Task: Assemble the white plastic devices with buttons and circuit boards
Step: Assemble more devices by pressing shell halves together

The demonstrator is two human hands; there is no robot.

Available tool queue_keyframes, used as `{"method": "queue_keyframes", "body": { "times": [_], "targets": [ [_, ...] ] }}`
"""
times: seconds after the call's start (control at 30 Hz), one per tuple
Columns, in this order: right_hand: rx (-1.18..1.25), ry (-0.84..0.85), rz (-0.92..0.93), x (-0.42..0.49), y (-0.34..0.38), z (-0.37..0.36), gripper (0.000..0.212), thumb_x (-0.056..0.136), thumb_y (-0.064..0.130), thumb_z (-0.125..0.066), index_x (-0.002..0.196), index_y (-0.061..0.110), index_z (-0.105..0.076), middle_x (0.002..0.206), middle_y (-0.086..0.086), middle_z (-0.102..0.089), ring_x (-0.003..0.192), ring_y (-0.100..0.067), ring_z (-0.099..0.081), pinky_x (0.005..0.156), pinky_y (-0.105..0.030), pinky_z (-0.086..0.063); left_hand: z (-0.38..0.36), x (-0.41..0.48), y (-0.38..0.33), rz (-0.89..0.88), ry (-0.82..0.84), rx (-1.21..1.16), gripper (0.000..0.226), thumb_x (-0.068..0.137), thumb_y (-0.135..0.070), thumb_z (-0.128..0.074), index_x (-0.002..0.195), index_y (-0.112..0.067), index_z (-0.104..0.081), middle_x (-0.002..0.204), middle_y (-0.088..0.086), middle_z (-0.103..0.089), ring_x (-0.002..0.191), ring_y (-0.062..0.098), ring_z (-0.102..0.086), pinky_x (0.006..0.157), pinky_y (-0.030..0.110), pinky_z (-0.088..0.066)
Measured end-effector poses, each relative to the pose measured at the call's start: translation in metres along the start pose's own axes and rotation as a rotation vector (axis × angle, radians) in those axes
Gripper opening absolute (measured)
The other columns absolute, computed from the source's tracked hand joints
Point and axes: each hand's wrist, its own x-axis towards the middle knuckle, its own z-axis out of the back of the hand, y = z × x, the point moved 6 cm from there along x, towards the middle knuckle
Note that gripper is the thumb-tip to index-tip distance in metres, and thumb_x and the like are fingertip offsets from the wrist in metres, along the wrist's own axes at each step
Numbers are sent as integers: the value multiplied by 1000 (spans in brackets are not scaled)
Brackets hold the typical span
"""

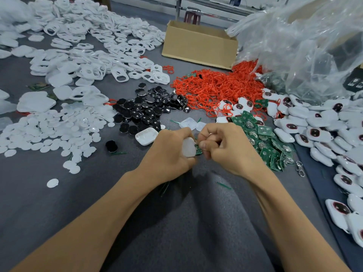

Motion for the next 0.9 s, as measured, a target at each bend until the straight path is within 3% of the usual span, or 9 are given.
{"method": "queue_keyframes", "body": {
  "times": [0.1,0.33,0.43,0.53,0.77,0.9],
  "targets": [
    [30,21,12,-2,1,-1,32,82,-6,-58,68,23,-56,47,4,-57,36,-2,-40,44,-9,-27,0,0,2,21,16,-40,21,65,-8,-76,77,-14,-60,59,2,-55,56,20,-50,55,32,-41],
    [-34,60,-78,0,-5,0,24,82,-2,-60,71,19,-60,53,0,-60,36,-1,-41,43,-13,-28,-2,-1,-2,-42,12,63,21,67,-12,-71,83,-11,-58,62,8,-56,60,29,-51,57,40,-44],
    [-77,47,-119,1,-6,2,20,82,2,-60,70,17,-61,56,-3,-64,39,-2,-42,43,-17,-33,-5,-3,-7,-106,-24,194,22,73,-16,-66,91,-13,-54,67,9,-53,68,35,-52,59,41,-41],
    [-171,7,-109,3,-1,1,24,77,1,-59,63,20,-58,48,6,-59,42,-1,-47,51,-18,-42,-5,-4,-9,-127,-57,255,20,76,-15,-63,93,-11,-53,70,12,-56,71,37,-55,59,41,-40],
    [-107,-3,-83,8,-2,-5,33,75,-6,-55,58,22,-53,36,12,-49,36,1,-45,40,-8,-29,1,-3,-7,-94,-106,190,18,68,-7,-64,84,-7,-56,64,14,-58,61,36,-52,54,44,-41],
    [4,34,-68,8,-4,-6,32,79,-8,-56,63,20,-58,41,8,-53,38,0,-41,45,-15,-34,3,-2,-3,-56,-108,105,17,64,-5,-65,79,-7,-57,61,13,-59,58,35,-52,54,46,-44]
  ]
}}
